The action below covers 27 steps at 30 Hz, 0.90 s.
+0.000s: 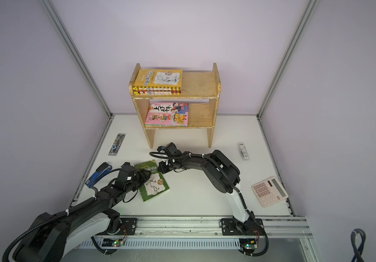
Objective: Stacking books/files
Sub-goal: Pick up the book at the center of the table.
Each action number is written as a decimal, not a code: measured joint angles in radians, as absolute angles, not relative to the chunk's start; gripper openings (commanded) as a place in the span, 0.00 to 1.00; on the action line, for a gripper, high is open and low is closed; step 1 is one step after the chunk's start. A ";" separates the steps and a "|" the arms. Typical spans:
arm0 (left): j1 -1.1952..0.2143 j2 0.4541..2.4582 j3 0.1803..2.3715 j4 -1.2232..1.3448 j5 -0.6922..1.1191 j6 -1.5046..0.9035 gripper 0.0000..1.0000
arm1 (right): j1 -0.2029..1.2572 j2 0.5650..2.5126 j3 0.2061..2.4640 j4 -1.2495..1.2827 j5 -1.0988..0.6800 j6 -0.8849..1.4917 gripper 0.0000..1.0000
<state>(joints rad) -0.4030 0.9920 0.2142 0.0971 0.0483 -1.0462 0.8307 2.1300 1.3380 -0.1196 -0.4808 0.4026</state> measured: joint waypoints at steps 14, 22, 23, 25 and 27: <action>-0.440 0.735 0.404 -0.133 0.086 -1.009 0.00 | 0.820 1.731 1.189 -0.203 -0.330 0.253 0.54; -0.445 0.619 0.519 -0.237 0.044 -0.989 0.00 | 0.816 1.510 1.143 -0.228 -0.162 0.175 0.63; -0.445 0.620 0.525 -0.242 0.044 -0.989 0.00 | 0.816 1.498 1.141 -0.228 -0.155 0.175 0.63; -0.445 0.632 0.534 -0.243 0.047 -0.996 0.00 | 0.816 1.487 1.137 -0.230 -0.139 0.175 0.63; -0.443 0.653 0.538 -0.236 0.057 -1.018 0.00 | 0.815 1.476 1.129 -0.233 -0.136 0.175 0.63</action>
